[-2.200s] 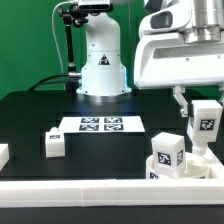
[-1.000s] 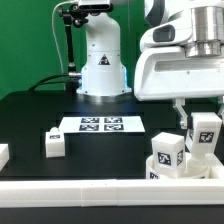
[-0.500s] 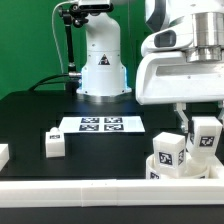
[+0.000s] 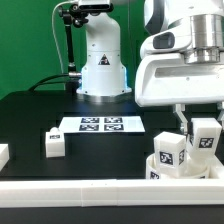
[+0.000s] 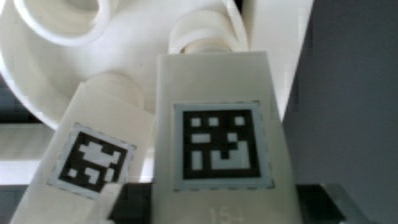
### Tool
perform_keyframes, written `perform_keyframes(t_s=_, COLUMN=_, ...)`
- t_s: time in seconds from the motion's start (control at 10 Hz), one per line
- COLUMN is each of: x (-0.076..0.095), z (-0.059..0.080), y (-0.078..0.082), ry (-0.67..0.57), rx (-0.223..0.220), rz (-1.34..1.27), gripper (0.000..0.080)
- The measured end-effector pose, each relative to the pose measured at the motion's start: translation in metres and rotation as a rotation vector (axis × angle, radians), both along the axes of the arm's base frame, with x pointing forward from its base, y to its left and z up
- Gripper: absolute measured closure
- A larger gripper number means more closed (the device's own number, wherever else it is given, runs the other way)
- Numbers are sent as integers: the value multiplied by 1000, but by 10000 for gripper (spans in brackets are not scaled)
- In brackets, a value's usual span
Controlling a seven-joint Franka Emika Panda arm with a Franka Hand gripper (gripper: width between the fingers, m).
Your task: Assemble stool
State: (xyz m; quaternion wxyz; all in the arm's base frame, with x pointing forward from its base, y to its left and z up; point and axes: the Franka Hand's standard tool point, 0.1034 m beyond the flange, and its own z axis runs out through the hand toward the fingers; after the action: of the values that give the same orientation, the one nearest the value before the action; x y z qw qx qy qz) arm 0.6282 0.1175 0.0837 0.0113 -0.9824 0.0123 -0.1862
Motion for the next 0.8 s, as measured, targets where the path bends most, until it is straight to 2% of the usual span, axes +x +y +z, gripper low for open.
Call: perform_keyframes(t_s=0.8, x=-3, z=-2, y=-5, ry=-11, rx=6, rz=-19, gripper=459)
